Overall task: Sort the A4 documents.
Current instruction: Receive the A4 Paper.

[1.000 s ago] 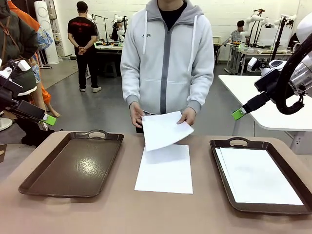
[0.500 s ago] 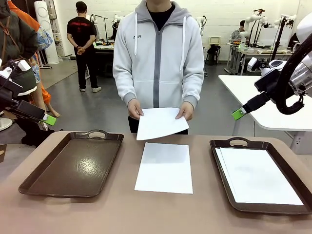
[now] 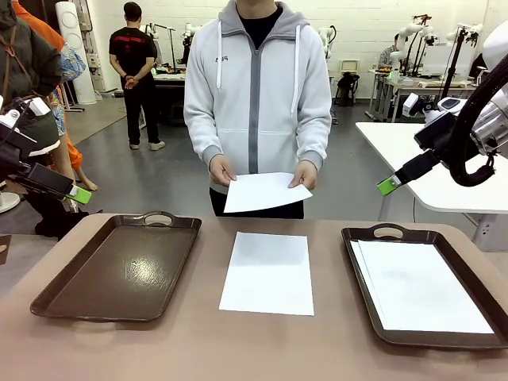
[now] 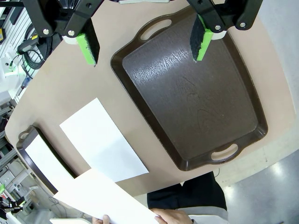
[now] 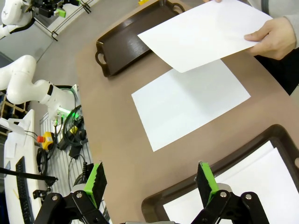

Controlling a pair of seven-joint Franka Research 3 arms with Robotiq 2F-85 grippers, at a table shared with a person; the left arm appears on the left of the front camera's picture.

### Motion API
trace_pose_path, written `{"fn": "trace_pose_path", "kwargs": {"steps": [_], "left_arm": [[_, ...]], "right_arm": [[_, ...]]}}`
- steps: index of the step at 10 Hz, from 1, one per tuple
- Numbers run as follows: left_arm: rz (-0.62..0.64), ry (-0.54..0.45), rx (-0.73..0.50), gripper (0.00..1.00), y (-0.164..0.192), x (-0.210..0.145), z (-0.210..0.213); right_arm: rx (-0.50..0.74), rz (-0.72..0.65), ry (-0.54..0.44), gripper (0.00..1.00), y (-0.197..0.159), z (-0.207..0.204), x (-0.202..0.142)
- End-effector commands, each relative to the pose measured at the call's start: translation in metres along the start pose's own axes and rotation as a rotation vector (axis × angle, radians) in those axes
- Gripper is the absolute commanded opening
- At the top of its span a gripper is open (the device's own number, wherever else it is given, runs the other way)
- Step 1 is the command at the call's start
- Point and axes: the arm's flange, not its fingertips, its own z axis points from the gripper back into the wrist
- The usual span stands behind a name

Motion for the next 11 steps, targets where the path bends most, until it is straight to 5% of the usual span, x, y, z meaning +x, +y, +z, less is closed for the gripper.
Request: {"fn": "trace_pose_path", "kwargs": {"steps": [1, 11], "left_arm": [[0.003, -0.005, -0.015, 1.0, 0.0006, -0.0001, -0.0007], [0.003, -0.005, -0.015, 1.0, 0.0006, -0.0001, -0.0007]], "right_arm": [[-0.002, 0.001, -0.001, 1.0, -0.0002, 0.0, 0.0002], [-0.002, 0.001, -0.001, 1.0, -0.0002, 0.0, 0.0002]]}}
